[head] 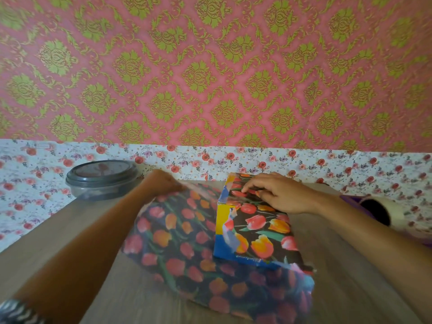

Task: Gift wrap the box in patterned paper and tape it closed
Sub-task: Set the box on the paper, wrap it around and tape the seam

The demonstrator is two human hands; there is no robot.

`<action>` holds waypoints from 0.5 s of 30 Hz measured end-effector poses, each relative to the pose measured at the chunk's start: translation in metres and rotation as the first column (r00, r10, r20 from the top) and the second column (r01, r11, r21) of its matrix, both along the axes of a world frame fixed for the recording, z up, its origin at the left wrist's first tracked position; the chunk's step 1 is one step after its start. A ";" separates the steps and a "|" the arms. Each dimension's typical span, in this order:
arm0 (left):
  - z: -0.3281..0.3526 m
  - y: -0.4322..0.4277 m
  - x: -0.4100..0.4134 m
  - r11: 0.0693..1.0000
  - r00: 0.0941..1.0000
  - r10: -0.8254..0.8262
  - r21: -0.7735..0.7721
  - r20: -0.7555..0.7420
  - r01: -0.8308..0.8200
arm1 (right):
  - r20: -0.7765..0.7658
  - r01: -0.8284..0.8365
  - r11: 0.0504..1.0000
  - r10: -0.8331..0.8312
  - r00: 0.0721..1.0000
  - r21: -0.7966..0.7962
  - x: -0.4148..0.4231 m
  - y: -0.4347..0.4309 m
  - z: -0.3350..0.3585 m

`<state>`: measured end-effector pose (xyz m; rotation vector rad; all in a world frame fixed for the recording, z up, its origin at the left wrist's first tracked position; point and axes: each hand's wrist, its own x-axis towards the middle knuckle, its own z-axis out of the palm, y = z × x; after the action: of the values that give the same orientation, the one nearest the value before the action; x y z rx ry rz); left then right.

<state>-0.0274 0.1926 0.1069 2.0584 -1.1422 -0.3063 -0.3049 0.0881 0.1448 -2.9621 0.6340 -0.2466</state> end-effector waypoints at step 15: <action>0.073 -0.024 -0.102 0.849 0.744 -0.528 0.280 0.410 0.449 | -0.029 0.075 0.993 -0.078 0.997 -0.092 -0.004 0.065 0.021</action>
<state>-0.1291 0.1687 0.1799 1.9917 -2.0412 -0.1457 -0.3090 0.1531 0.1659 -3.0375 0.7606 -0.2404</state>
